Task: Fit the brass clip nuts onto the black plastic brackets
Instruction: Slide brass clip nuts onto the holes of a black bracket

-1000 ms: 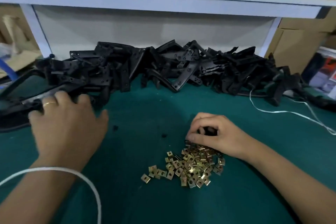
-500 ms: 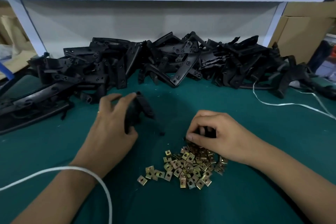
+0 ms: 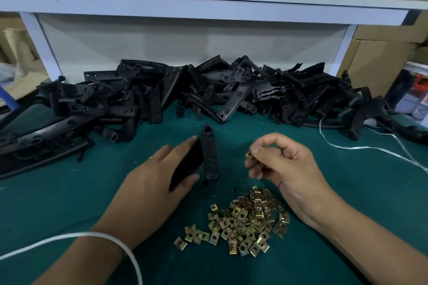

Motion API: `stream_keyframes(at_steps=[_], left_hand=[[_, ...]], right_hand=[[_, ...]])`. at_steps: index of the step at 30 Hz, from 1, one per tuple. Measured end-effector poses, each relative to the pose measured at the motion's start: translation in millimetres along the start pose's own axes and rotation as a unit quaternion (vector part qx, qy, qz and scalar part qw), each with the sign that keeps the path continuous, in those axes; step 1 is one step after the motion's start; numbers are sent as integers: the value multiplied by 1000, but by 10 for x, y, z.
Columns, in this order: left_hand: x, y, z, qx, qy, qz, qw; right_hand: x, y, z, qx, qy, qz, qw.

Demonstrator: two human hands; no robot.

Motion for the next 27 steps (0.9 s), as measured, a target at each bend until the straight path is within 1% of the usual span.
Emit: stream_keyframes(at_steps=[4,10,14,20,27], left_hand=[[-10,-87,-49,38,16,-32,999],[-26,-139,-87,58,26,-57,996],[-39,-153,-97,46,30,-63,996],[-39,-182,-117,46,42,-71,996],[-56,-206,-114,45,45,-82,995]], right_hand=[[-42,27,-78,28,17,-1,999],[-61,-18,-141,61,13,-15,998],[-70,-28,-172,47,13,-16,999],[-92,0,-232,35,38,-2,999],[-101,15,-244,17,25,16,999]])
Point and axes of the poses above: each hand's wrist, its own x-axis towards the middle knuckle, its own z-axis out of the back of the hand, y = z × x, the point moved 10 cm from there along x, towards the middle knuckle, and after that the axes turned 7 degrees about -y, right-handed, at the moved point
